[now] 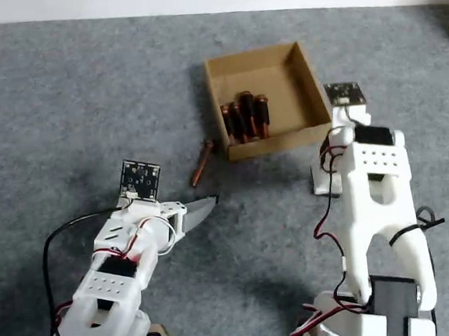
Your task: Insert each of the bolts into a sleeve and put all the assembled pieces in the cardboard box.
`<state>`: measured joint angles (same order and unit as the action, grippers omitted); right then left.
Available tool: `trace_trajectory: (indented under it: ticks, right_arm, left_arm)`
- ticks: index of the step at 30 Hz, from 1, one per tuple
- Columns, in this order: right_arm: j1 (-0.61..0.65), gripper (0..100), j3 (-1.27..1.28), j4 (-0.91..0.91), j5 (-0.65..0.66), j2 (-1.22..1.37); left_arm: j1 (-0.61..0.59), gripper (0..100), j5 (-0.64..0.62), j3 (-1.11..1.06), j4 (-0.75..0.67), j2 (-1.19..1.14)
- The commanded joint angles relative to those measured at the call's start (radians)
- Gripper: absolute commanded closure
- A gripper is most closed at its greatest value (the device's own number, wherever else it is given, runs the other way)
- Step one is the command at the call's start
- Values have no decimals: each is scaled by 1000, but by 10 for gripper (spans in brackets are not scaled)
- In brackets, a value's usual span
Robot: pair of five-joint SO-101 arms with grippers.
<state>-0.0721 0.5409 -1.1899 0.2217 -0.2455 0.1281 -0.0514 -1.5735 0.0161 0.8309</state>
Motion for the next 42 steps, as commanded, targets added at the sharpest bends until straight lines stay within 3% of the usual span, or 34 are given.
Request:
trace_trajectory:
  ticks: [1,9,17,22,29,32,42]
  right_arm:
    - [-13,821,33,71,38,-30]
    - [-13,821,41,87,176,-31]
    - [-18,821,41,88,895,-30]
    - [-25,821,47,88,1155,-28]
    - [-19,821,47,137,1168,1]
    - [-24,821,48,220,1165,84]
    - [-24,821,38,231,1163,323]
  left_arm:
    - [-10,572,-8,4,6,8]
    - [-8,572,-8,4,6,8]
    - [-8,572,-8,4,6,8]
    - [-8,572,-8,4,6,8]
    - [-8,572,-8,4,6,8]
    - [-10,572,-8,4,6,8]
    - [-12,572,-8,4,6,8]
